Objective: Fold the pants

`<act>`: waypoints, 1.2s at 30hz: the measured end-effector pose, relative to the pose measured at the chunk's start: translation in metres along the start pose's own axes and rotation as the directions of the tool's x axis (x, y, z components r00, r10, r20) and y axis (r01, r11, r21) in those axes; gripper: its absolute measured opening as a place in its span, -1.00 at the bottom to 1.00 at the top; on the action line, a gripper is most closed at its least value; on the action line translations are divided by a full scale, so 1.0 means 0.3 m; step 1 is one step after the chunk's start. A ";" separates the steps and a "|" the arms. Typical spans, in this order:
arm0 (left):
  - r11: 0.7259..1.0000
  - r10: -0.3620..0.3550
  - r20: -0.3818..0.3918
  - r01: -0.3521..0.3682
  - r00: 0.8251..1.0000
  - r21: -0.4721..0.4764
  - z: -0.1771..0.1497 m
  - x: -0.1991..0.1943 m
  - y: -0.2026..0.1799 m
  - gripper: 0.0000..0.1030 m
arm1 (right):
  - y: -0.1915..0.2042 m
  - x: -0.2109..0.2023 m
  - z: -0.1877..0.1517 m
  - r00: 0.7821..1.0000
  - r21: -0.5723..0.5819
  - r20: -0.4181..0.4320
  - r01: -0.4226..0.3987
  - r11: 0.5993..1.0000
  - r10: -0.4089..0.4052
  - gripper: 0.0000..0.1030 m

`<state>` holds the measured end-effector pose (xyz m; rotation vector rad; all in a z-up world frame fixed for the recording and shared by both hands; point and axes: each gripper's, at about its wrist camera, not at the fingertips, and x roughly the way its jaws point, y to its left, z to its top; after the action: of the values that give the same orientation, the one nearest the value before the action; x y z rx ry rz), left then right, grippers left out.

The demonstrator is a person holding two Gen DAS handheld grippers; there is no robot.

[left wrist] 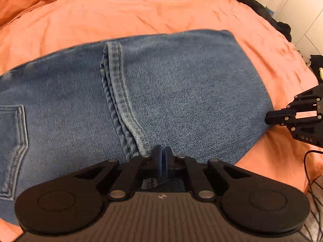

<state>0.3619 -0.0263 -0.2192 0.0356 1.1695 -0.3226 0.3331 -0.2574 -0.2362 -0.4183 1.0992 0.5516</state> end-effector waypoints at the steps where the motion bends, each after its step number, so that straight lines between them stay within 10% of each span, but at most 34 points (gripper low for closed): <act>1: 1.000 0.006 0.007 -0.006 1.000 0.002 -0.003 0.002 -0.002 -0.86 | 0.009 -0.001 0.008 1.000 -0.017 -0.004 0.013 1.000 -0.013 -1.00; 7: 1.000 -0.017 0.084 0.019 0.996 -0.017 -0.017 -0.137 0.025 -0.80 | 0.027 -0.093 0.069 0.999 -0.094 0.004 0.033 0.995 -0.032 -0.96; 10: 0.999 0.046 0.150 -0.044 0.988 -0.016 -0.039 -0.266 0.076 -0.07 | 0.048 -0.162 0.117 0.999 -0.136 0.049 0.009 0.991 -0.003 -0.96; 16: 0.978 0.155 0.166 -0.127 0.974 -0.167 -0.074 -0.464 0.341 0.32 | 0.164 -0.184 0.256 0.996 -0.299 0.088 -0.006 0.954 0.034 -0.90; 20: 0.942 0.213 0.156 -0.160 0.965 -0.296 -0.149 -0.543 0.557 0.55 | 0.249 -0.130 0.358 0.993 -0.389 0.094 -0.024 0.921 0.066 -0.42; 24: 0.864 0.219 0.170 -0.110 0.961 -0.491 -0.250 -0.589 0.772 0.66 | 0.315 -0.065 0.456 0.992 -0.444 0.086 -0.047 0.895 0.095 -0.41; 31: 0.641 0.153 0.293 0.131 0.944 -0.756 -0.436 -0.472 1.022 0.69 | 0.434 0.032 0.581 0.994 -0.571 0.025 -0.072 0.818 0.104 -0.41; 36: 0.583 0.107 0.309 0.192 0.945 -0.789 -0.459 -0.373 1.083 0.69 | 0.461 0.097 0.649 0.994 -0.626 -0.051 -0.108 0.772 0.098 -0.41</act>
<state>0.2859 0.3362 -0.2173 -0.8505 0.8872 0.2032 0.3983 -0.0302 -0.1914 -0.9534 0.9318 1.0247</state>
